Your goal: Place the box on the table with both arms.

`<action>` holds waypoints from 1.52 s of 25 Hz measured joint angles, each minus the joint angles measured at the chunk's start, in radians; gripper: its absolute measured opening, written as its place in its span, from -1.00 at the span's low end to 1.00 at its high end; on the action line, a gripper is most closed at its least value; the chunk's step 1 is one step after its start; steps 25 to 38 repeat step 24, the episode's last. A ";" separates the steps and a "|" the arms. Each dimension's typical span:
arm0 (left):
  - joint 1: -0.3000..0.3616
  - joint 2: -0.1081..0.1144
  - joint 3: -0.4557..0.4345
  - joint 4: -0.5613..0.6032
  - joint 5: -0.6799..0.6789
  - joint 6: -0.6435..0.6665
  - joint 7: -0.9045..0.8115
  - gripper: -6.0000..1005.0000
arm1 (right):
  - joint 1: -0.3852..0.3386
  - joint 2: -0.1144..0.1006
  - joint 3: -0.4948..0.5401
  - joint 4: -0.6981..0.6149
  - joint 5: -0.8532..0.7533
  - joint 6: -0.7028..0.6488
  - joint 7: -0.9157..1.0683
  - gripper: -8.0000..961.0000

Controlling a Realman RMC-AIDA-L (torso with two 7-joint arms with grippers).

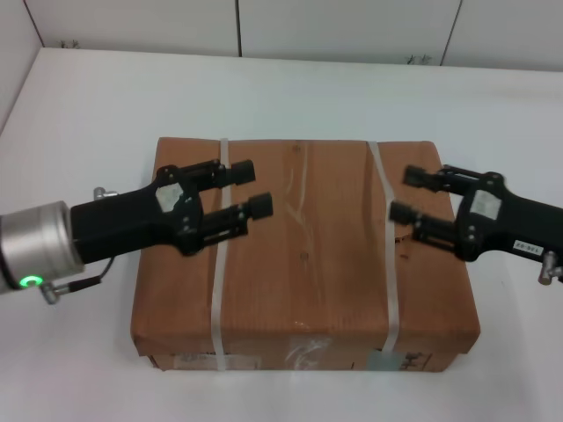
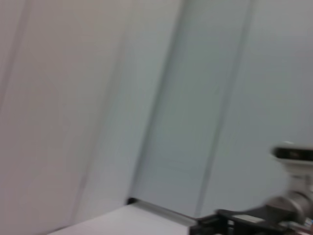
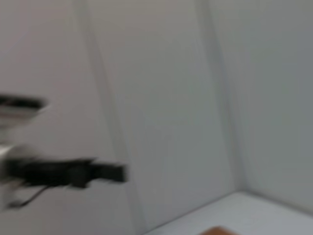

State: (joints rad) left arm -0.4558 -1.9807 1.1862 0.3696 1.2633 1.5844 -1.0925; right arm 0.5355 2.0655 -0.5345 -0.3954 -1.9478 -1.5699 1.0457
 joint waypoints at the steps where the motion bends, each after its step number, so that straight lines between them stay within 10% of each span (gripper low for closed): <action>1: -0.001 0.012 0.000 0.008 0.016 0.031 -0.002 0.18 | 0.007 0.000 -0.020 -0.019 -0.004 -0.019 0.020 0.24; 9: -0.060 0.094 0.001 0.022 0.098 0.113 -0.123 0.19 | 0.046 0.005 -0.058 -0.023 -0.002 -0.130 0.029 0.45; 38: -0.067 0.100 -0.001 0.066 0.116 0.101 -0.138 0.20 | 0.061 0.013 -0.054 0.013 0.001 -0.133 -0.084 0.60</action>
